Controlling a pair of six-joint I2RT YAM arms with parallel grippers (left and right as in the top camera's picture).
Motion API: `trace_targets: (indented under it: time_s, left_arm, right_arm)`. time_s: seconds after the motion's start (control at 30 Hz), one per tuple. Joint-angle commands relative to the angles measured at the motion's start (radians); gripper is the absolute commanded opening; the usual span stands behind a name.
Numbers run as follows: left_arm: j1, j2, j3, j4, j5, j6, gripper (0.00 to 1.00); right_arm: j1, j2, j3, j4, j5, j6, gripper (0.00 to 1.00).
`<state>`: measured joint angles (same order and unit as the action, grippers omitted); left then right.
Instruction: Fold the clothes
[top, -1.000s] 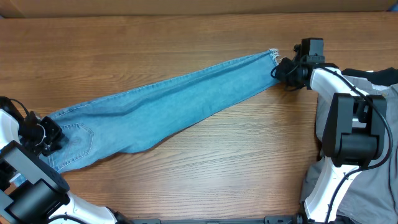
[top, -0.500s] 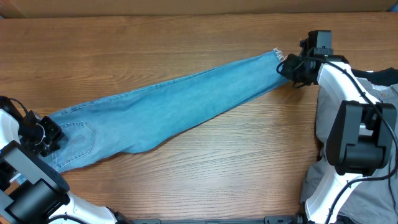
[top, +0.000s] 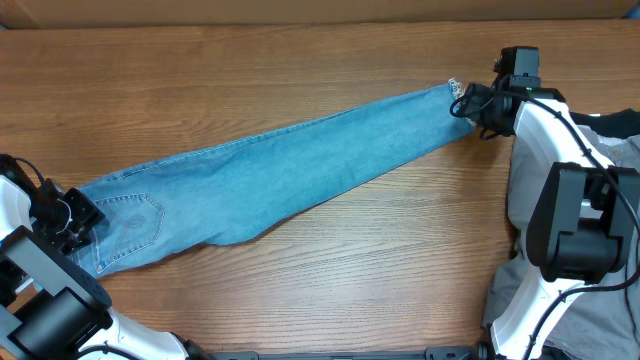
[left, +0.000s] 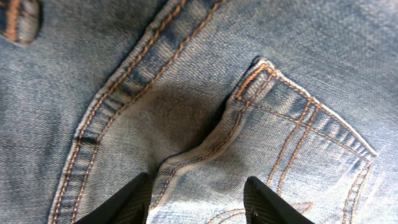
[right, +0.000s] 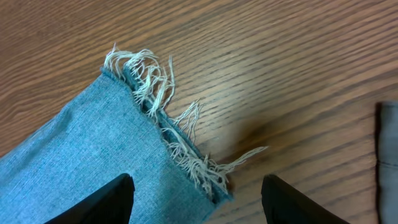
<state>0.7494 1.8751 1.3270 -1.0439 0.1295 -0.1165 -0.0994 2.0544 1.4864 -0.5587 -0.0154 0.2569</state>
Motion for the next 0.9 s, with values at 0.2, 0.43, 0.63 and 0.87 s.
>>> trace_targets:
  time_s: [0.2,0.43,0.63,0.87]
  left_arm:
    - [0.002,0.01,-0.004,-0.003,-0.01,0.03,0.53]
    - [0.002,0.01,-0.004,-0.002,-0.01,0.036,0.53]
    - [0.002,0.01,-0.004,-0.002,-0.01,0.035,0.54]
    - [0.002,0.01,-0.004,0.0,-0.007,0.035,0.54]
  right_arm:
    - [-0.016,0.105,0.012,0.021,-0.121,-0.053,0.69]
    - [-0.016,0.111,0.012,0.003,-0.231,-0.138,0.45]
    - [-0.033,0.105,0.023,-0.031,-0.209,-0.127,0.04]
    - [-0.126,0.041,0.106,-0.047,-0.185,-0.092,0.04]
